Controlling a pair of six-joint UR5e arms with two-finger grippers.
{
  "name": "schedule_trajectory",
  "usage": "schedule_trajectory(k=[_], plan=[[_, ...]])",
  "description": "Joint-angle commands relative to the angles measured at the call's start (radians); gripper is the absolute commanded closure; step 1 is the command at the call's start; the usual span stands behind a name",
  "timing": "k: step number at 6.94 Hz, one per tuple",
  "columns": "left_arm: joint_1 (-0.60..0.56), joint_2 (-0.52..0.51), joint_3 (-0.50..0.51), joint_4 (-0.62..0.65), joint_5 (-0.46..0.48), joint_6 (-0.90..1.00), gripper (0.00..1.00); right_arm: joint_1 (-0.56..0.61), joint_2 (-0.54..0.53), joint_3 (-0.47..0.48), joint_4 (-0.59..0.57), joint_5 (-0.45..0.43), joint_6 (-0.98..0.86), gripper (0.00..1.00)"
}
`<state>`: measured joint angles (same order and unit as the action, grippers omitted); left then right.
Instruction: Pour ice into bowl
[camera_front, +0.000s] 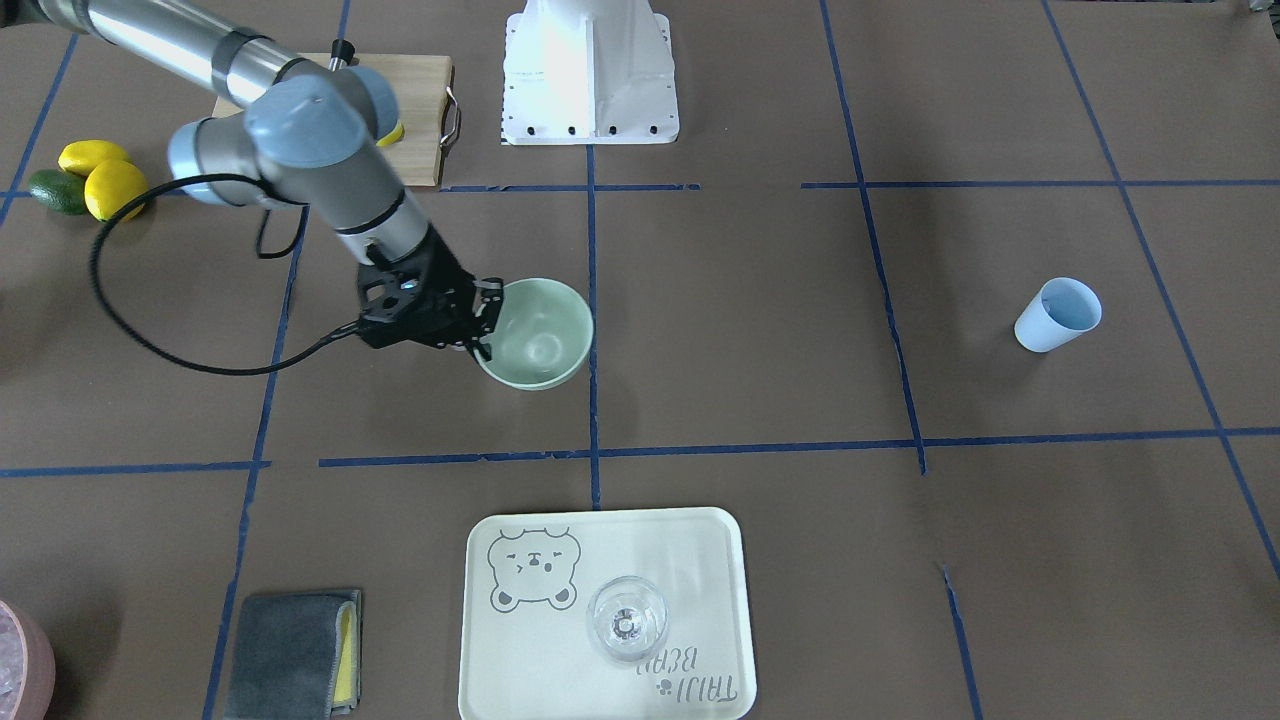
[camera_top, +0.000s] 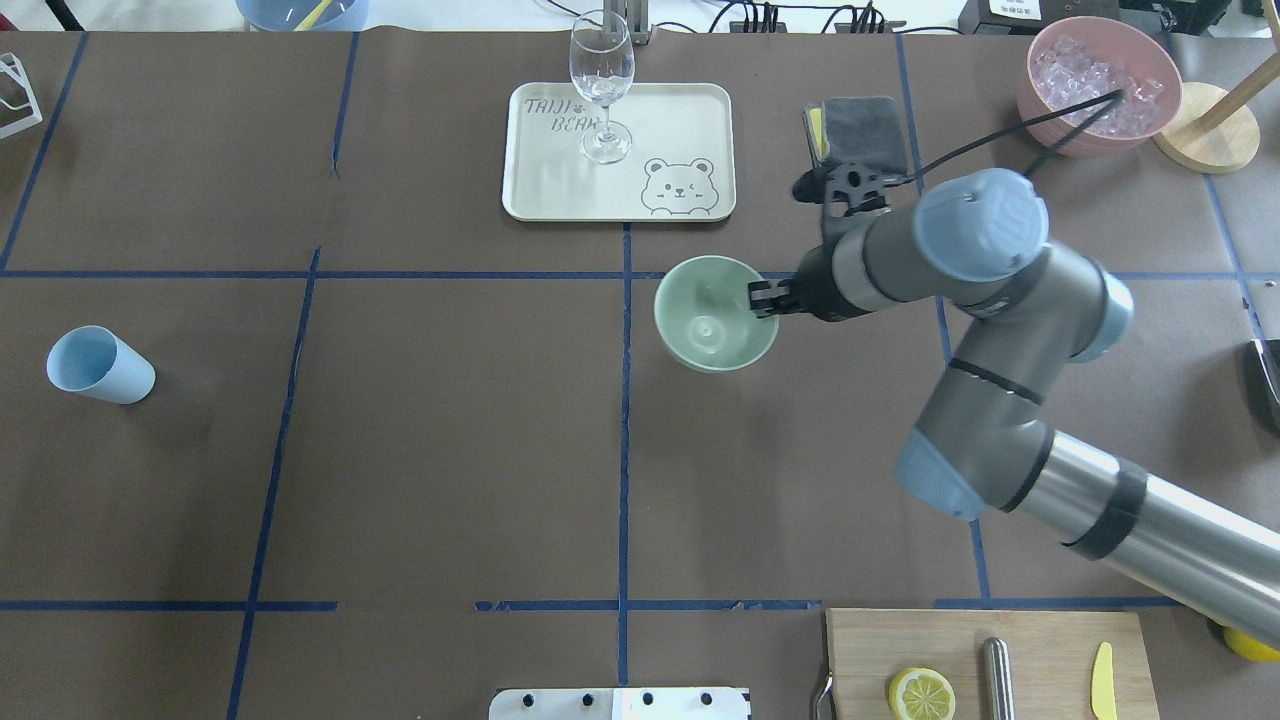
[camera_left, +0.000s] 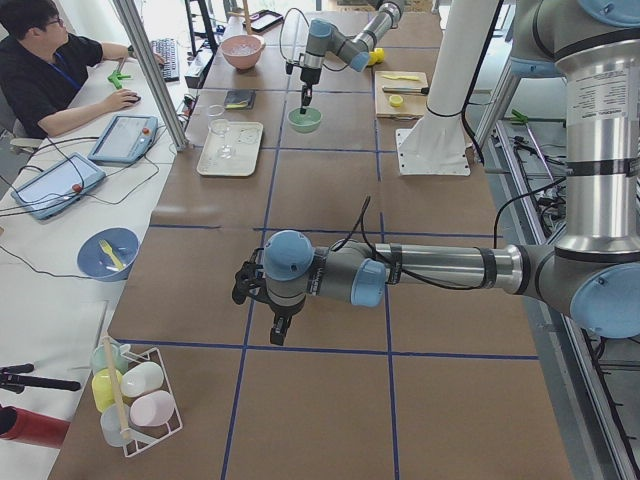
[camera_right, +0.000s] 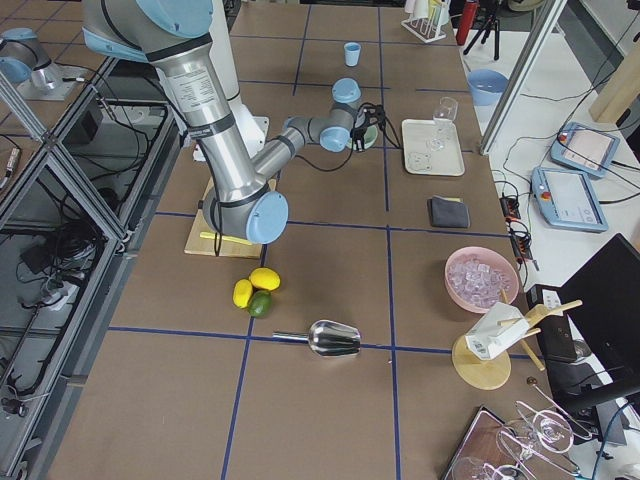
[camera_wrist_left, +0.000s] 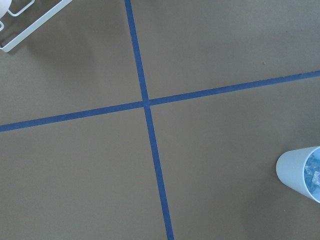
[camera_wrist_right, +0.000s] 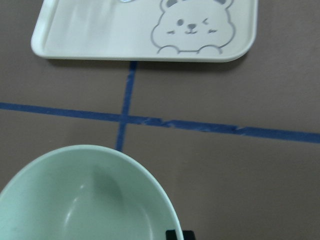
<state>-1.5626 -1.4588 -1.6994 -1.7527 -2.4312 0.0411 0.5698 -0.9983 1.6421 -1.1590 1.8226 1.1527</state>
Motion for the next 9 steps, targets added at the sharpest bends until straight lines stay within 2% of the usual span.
schedule_trajectory(k=[1, 3, 4, 5, 6, 7, 8, 9], plan=[[0.001, 0.0, 0.001, -0.011, -0.002, -0.001, 0.0, -0.149, 0.2, -0.095, -0.145, -0.167, 0.117, 1.0], [0.001, 0.003, 0.003, -0.011, -0.002, 0.0, 0.0, -0.189, 0.346, -0.288, -0.14, -0.209, 0.18, 1.0], [0.001, 0.005, 0.004, -0.011, -0.002, 0.0, 0.0, -0.194, 0.354, -0.3, -0.137, -0.219, 0.191, 1.0], [0.001, 0.006, 0.004, -0.011, -0.002, 0.0, 0.0, -0.192, 0.356, -0.3, -0.136, -0.221, 0.194, 0.31], [0.001, 0.008, 0.004, -0.011, -0.002, 0.0, 0.0, -0.191, 0.354, -0.289, -0.139, -0.259, 0.185, 0.0], [0.001, 0.006, 0.007, -0.011, 0.001, 0.0, 0.0, -0.157, 0.351, -0.282, -0.136, -0.255, 0.167, 0.0], [0.001, 0.006, 0.0, -0.011, 0.001, -0.001, 0.0, -0.099, 0.337, -0.244, -0.149, -0.205, 0.094, 0.0], [0.001, -0.003, -0.015, -0.013, 0.001, 0.0, 0.0, -0.012, 0.281, -0.19, -0.187, -0.089, 0.002, 0.0]])
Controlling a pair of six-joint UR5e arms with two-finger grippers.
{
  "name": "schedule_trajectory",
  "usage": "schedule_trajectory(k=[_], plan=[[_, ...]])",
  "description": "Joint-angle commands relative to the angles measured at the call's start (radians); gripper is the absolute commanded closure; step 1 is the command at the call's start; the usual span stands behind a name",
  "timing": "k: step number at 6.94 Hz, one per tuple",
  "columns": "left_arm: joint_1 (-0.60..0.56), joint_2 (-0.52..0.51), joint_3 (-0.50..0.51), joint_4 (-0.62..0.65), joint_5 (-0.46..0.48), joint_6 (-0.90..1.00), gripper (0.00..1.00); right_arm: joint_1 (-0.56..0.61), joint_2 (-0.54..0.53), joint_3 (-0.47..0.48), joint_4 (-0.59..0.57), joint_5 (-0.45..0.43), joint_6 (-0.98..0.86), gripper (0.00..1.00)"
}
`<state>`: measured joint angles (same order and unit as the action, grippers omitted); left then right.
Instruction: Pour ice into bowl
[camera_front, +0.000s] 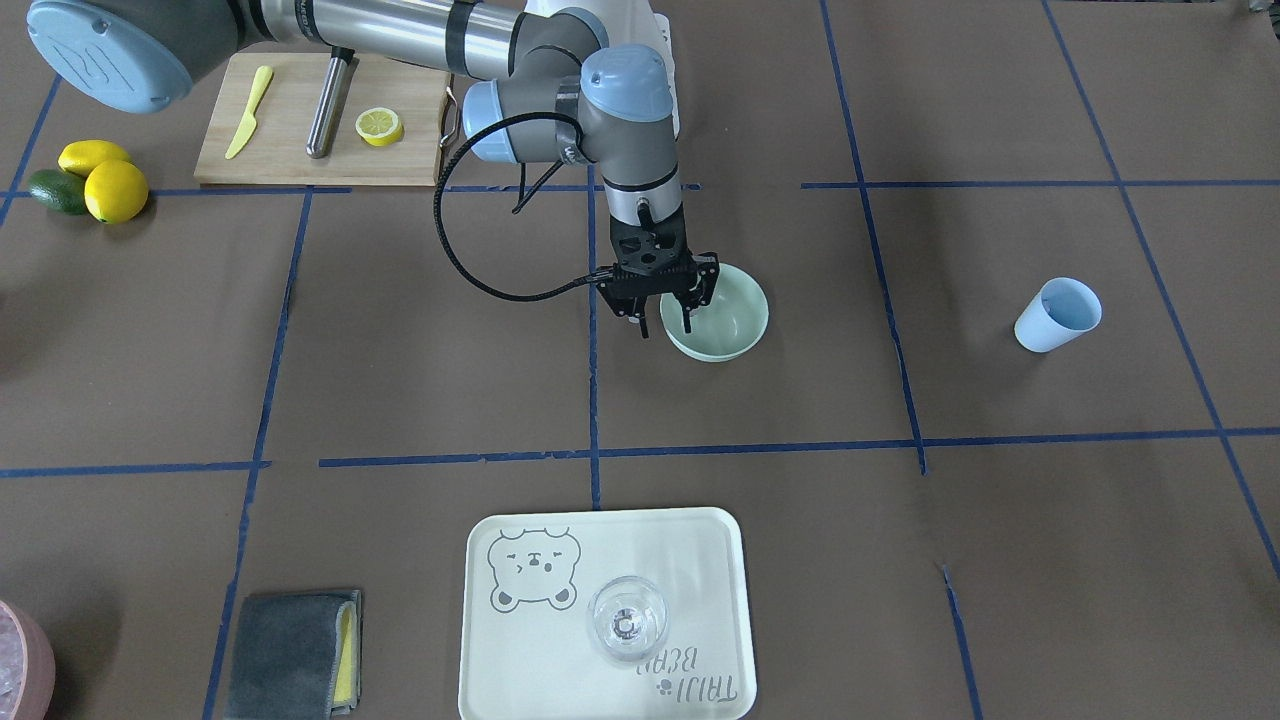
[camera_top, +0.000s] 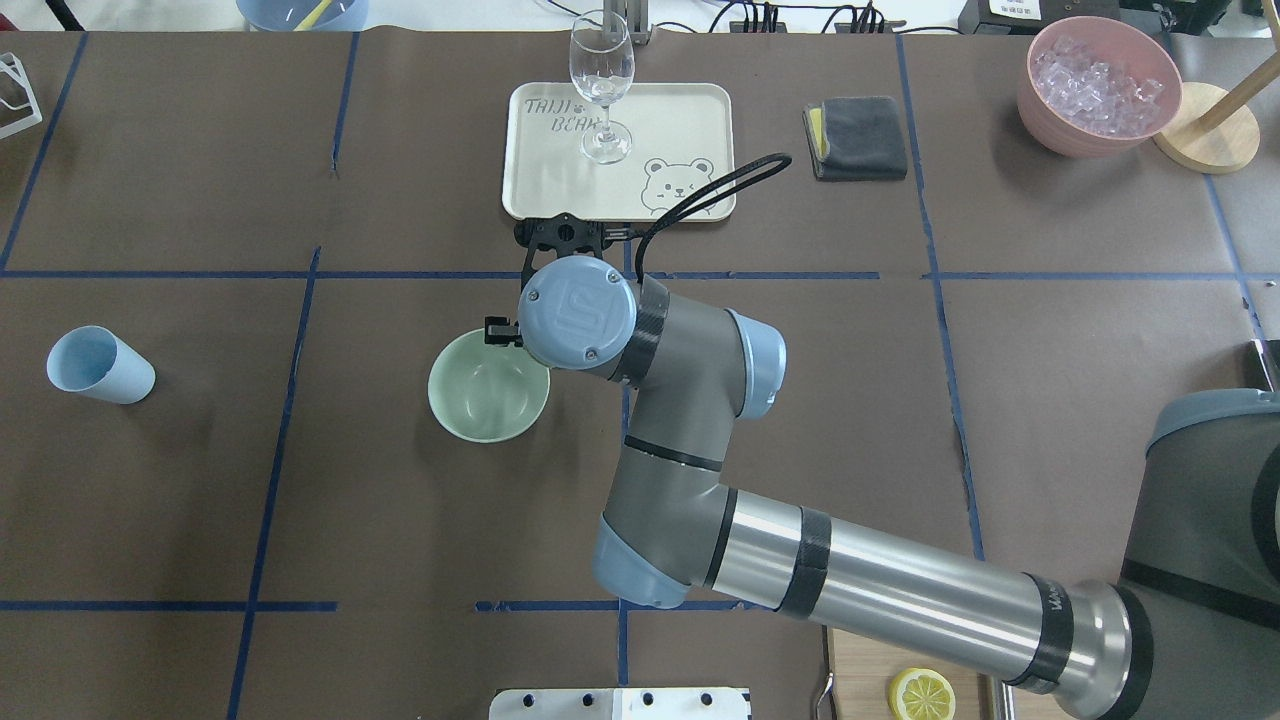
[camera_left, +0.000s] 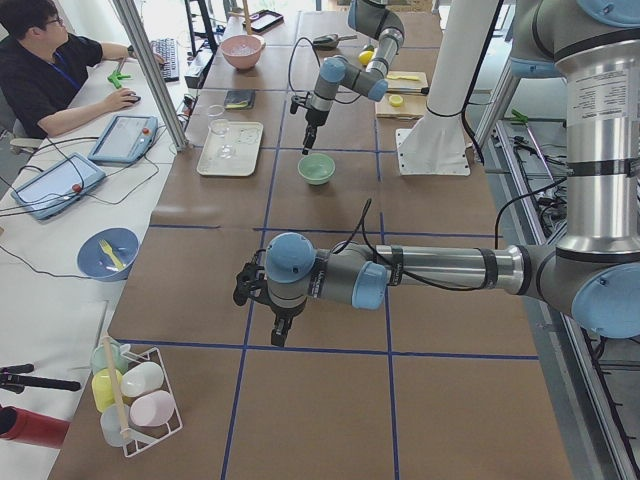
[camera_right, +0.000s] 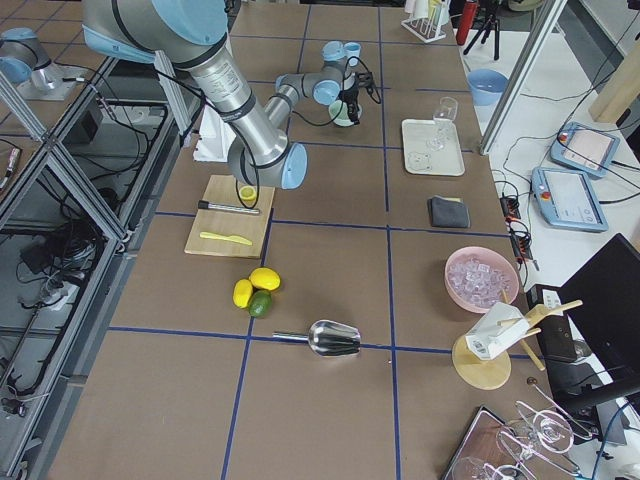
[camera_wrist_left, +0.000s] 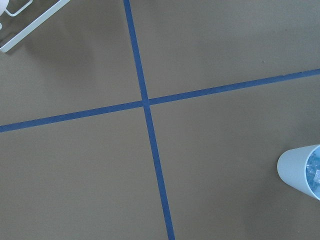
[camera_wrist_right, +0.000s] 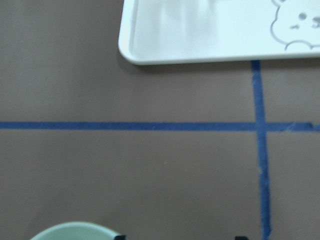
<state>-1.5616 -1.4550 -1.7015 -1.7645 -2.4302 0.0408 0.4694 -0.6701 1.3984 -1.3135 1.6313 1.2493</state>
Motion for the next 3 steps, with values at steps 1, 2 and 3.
schedule_trajectory(k=[1, 2, 3], plan=[[0.0, -0.046, -0.017, 0.0, 0.0, -0.001, 0.0, 0.177, -0.144, 0.156, -0.061, 0.202, -0.229, 0.0], [0.0, -0.077, -0.029, -0.001, -0.007, -0.01, 0.0, 0.257, -0.207, 0.189, -0.088, 0.279, -0.363, 0.0], [0.001, -0.091, -0.036, -0.004, -0.006, -0.007, 0.0, 0.341, -0.251, 0.189, -0.107, 0.324, -0.478, 0.0]])
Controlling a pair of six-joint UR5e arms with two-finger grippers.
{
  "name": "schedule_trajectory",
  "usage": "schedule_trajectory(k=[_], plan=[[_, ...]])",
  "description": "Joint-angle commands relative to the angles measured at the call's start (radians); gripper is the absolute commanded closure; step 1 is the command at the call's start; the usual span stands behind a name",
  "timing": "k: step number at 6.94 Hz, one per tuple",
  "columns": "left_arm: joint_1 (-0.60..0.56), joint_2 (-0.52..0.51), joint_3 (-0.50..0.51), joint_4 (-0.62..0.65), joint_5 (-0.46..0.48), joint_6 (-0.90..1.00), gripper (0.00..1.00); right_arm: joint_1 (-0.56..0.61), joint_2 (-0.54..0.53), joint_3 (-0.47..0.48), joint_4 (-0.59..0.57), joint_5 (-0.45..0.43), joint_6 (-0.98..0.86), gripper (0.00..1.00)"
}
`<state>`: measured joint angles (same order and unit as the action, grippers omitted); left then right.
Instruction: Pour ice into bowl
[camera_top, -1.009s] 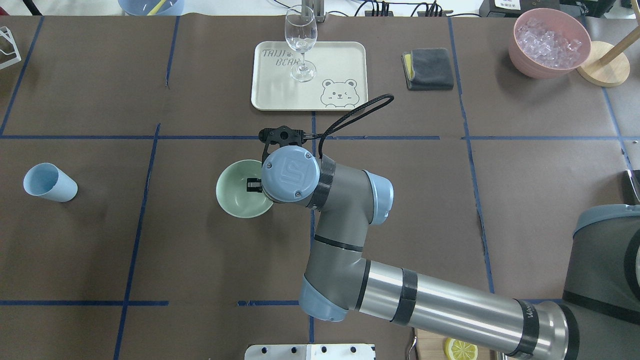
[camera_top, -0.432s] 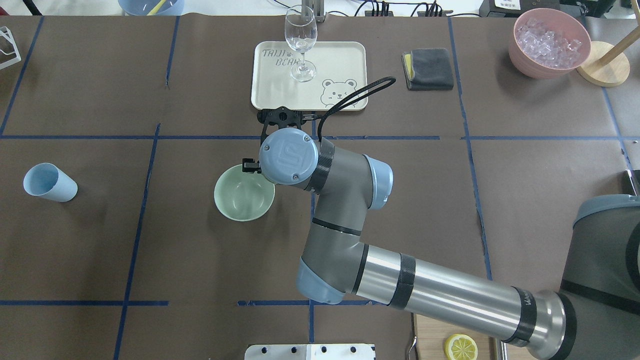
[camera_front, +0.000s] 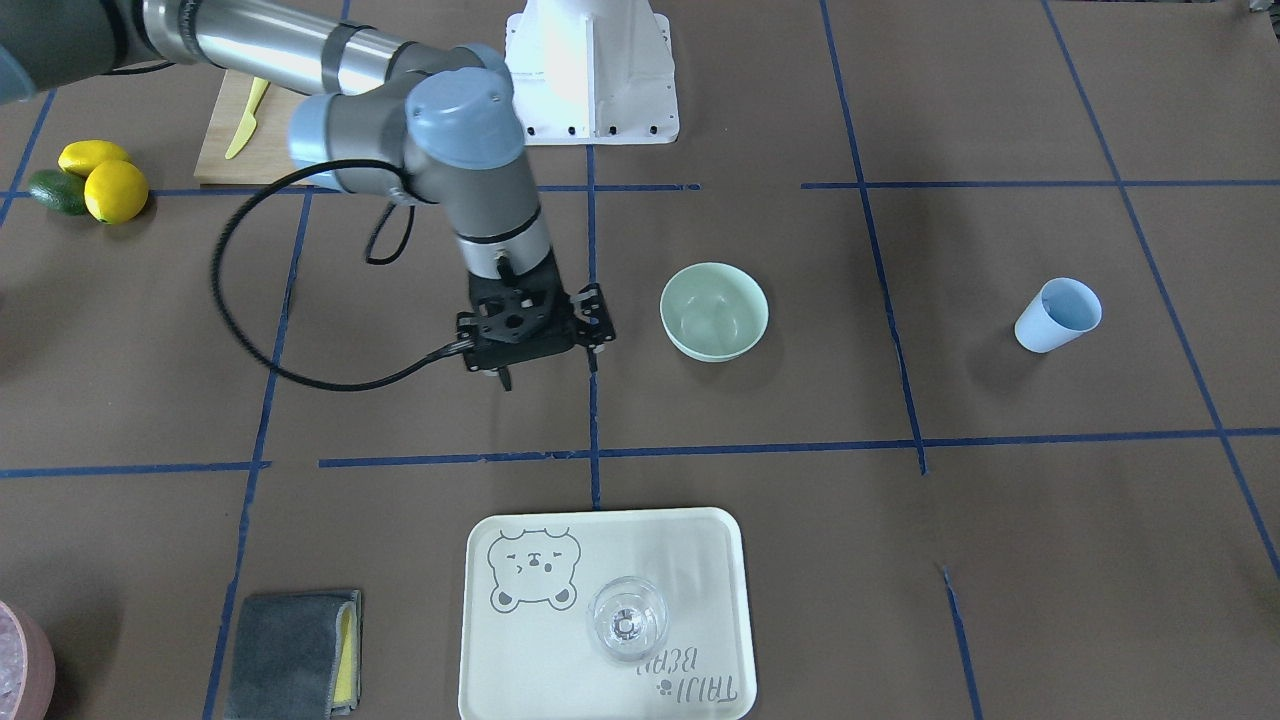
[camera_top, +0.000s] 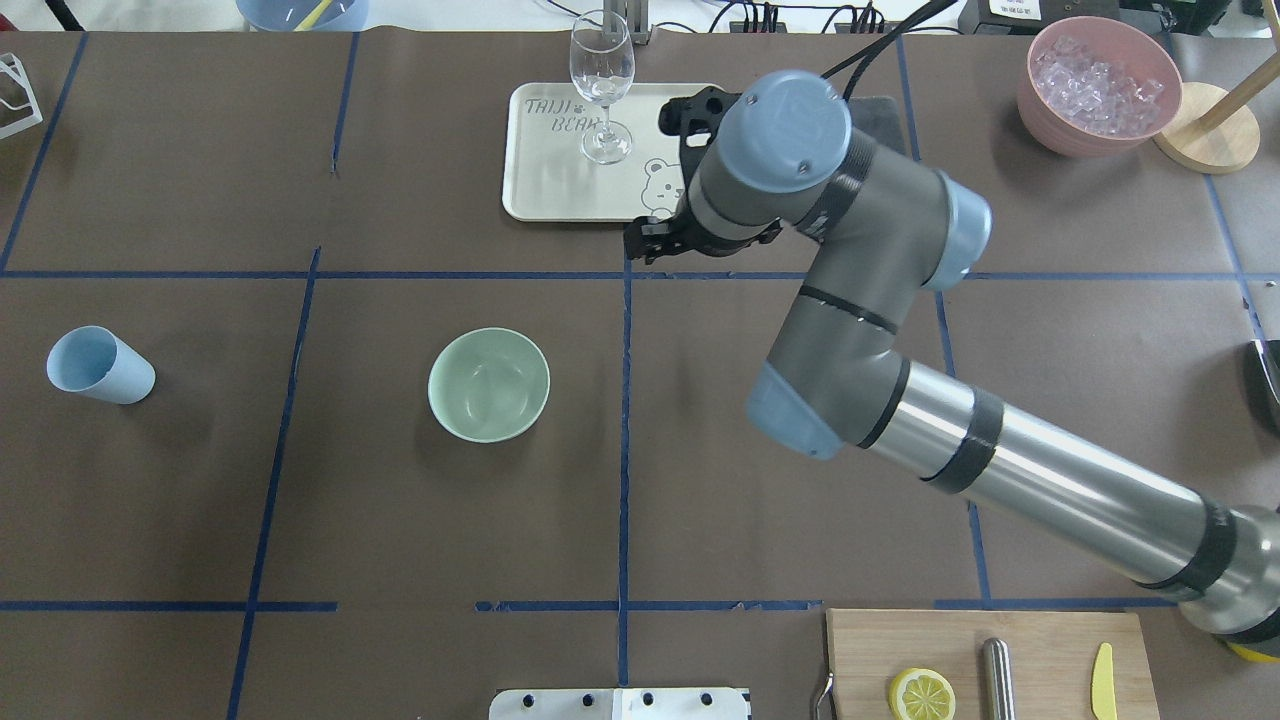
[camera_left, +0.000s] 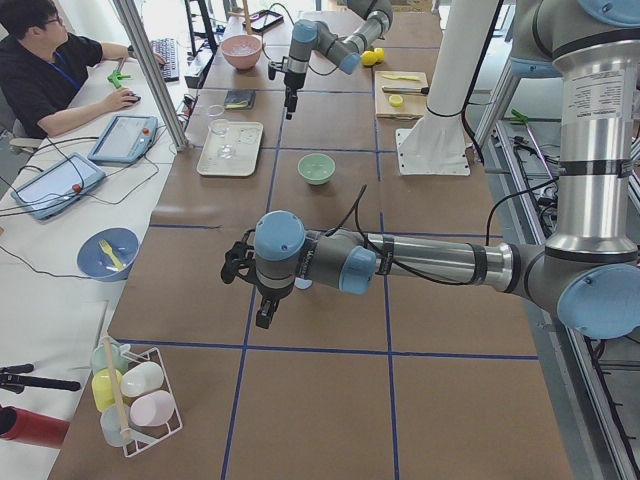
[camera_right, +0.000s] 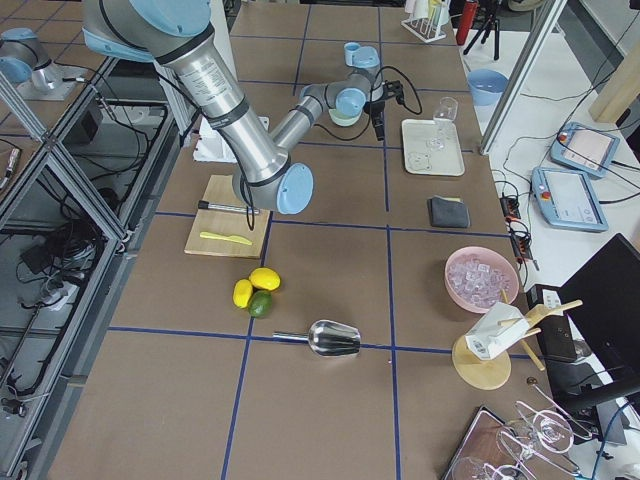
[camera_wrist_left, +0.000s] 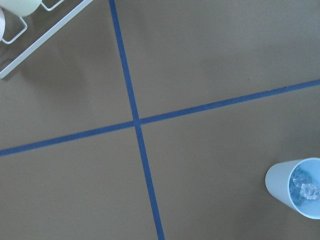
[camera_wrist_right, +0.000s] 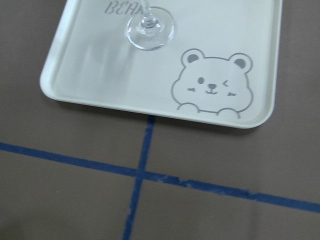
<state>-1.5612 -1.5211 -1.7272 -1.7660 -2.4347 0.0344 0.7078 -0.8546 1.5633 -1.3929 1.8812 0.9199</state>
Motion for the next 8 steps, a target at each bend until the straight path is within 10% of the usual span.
schedule_trajectory(k=[1, 6, 8], plan=[[0.0, -0.063, -0.009, -0.016, 0.003, -0.001, 0.0, 0.201, -0.13, 0.014, -0.031, 0.141, -0.352, 0.0], [0.004, -0.116, 0.052, -0.534, 0.022, -0.4, 0.0, 0.611, -0.504, 0.03, -0.054, 0.405, -0.921, 0.0], [0.216, -0.021, 0.017, -0.855, 0.311, -0.642, 0.0, 0.642, -0.58, 0.087, -0.005, 0.417, -0.897, 0.0]])
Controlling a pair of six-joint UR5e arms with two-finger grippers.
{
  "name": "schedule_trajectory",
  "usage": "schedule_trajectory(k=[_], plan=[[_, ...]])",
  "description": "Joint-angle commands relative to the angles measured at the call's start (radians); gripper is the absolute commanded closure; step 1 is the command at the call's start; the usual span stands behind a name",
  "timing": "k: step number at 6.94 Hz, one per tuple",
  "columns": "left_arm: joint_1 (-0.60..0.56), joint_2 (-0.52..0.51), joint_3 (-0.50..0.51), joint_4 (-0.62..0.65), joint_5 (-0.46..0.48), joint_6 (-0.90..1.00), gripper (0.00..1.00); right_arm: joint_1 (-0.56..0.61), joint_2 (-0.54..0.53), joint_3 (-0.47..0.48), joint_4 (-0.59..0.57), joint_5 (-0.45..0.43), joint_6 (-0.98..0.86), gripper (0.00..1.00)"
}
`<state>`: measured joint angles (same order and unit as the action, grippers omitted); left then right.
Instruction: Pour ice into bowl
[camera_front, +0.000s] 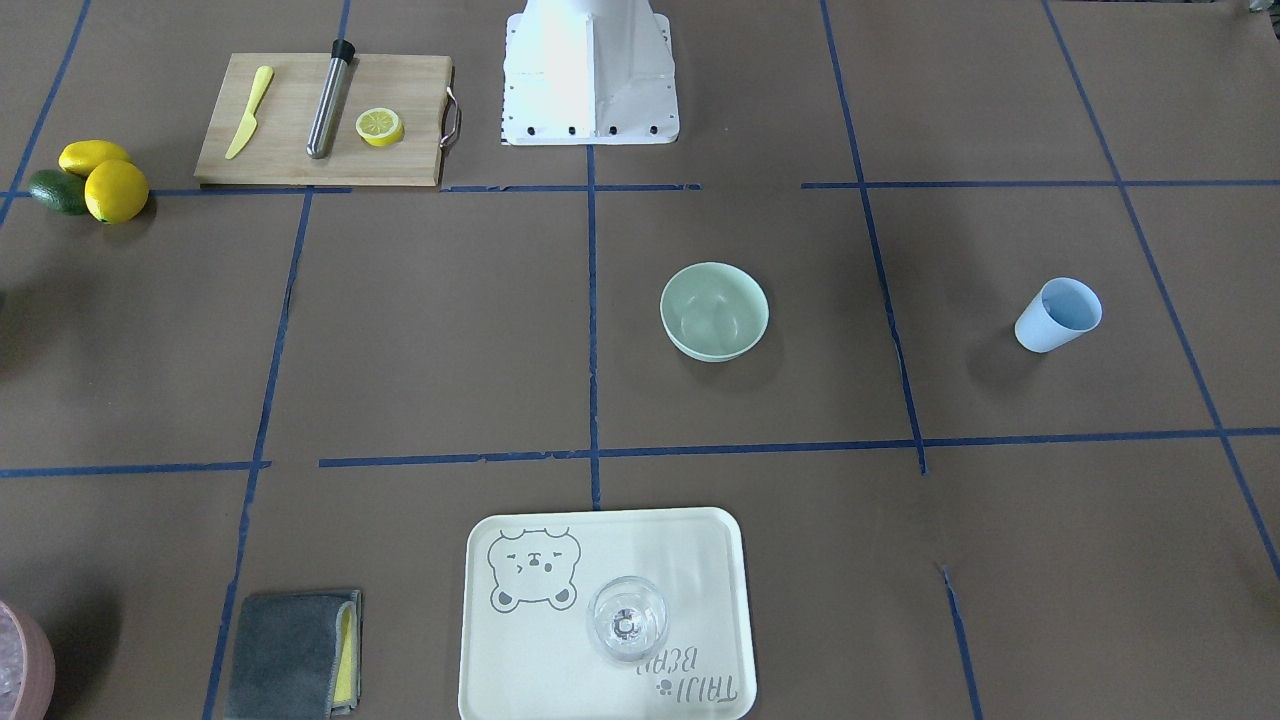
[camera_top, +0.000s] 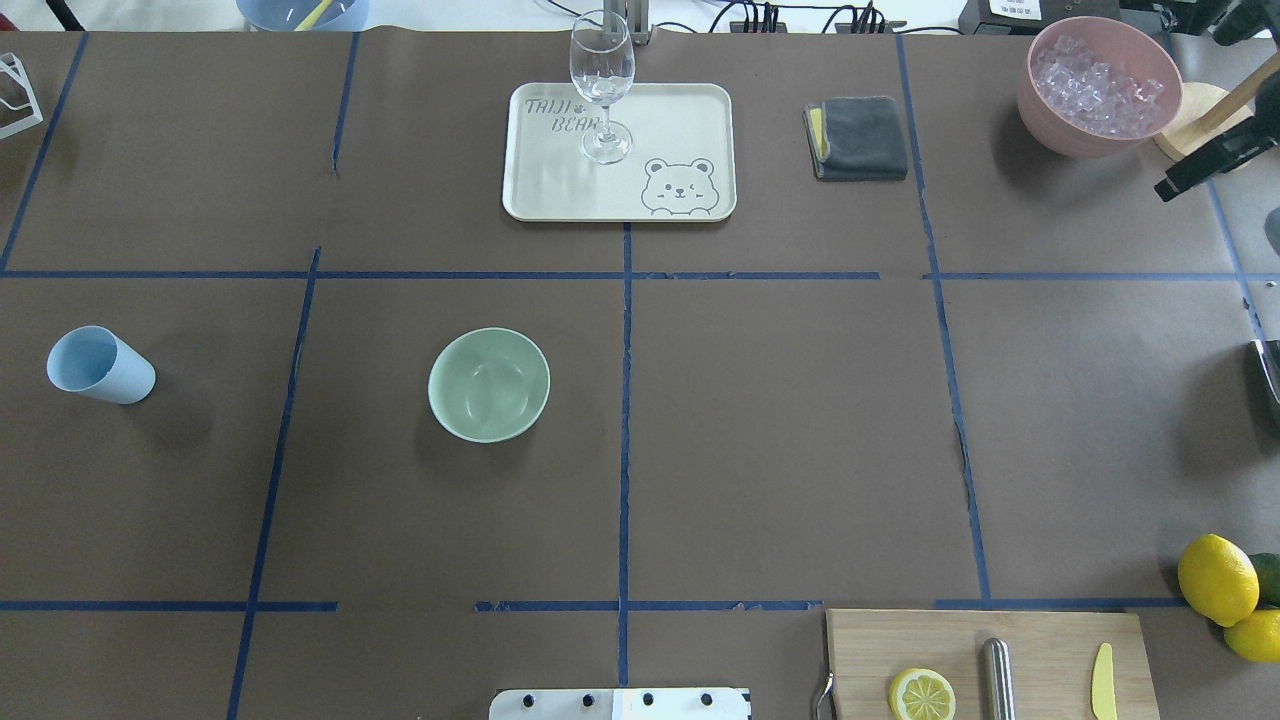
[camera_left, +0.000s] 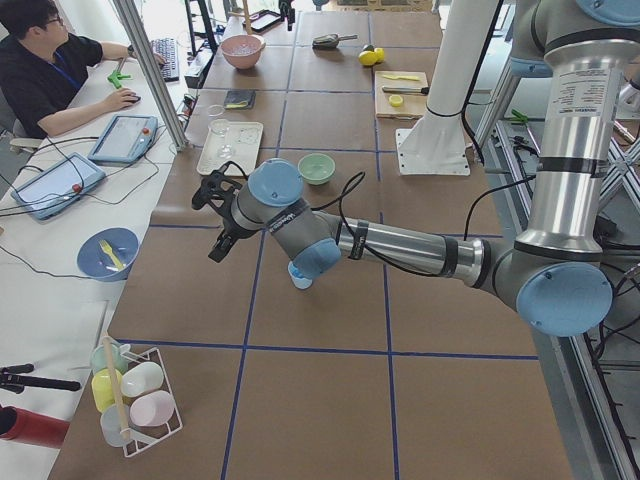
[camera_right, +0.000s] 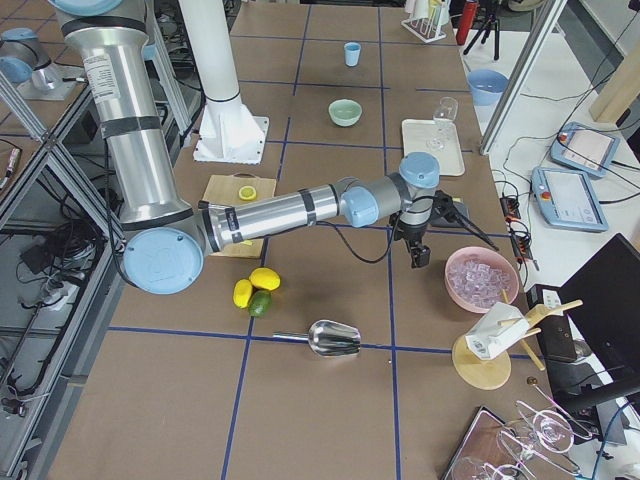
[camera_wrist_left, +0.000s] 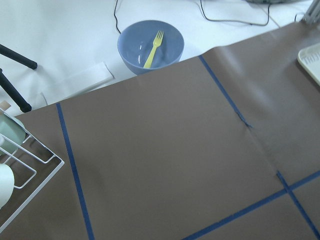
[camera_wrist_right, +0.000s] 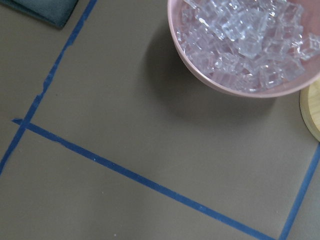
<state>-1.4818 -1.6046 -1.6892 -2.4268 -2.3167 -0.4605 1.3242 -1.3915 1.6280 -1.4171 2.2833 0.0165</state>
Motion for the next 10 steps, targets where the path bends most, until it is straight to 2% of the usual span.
schedule_trajectory(k=[1, 2, 3, 5, 8, 9, 10], plan=[[0.287, 0.107, -0.042, -0.269, 0.402, -0.256, 0.0, 0.026, -0.052, 0.023, 0.02, 0.012, 0.008, 0.0], [0.413, 0.195, -0.097, -0.314, 0.556, -0.358, 0.0, 0.026, -0.054, 0.024, 0.02, 0.011, 0.008, 0.0], [0.546, 0.28, -0.139, -0.352, 0.755, -0.433, 0.0, 0.026, -0.054, 0.023, 0.02, 0.011, 0.01, 0.0], [0.732, 0.374, -0.139, -0.409, 1.025, -0.515, 0.0, 0.026, -0.06, 0.024, 0.02, 0.01, 0.008, 0.0], [1.074, 0.426, -0.115, -0.408, 1.433, -0.758, 0.0, 0.026, -0.067, 0.024, 0.02, 0.008, 0.007, 0.0], [1.147, 0.426, -0.065, -0.406, 1.532, -0.821, 0.0, 0.029, -0.069, 0.024, 0.02, 0.008, 0.007, 0.0], [1.191, 0.426, -0.023, -0.406, 1.592, -0.857, 0.0, 0.029, -0.07, 0.023, 0.021, 0.008, 0.007, 0.0]])
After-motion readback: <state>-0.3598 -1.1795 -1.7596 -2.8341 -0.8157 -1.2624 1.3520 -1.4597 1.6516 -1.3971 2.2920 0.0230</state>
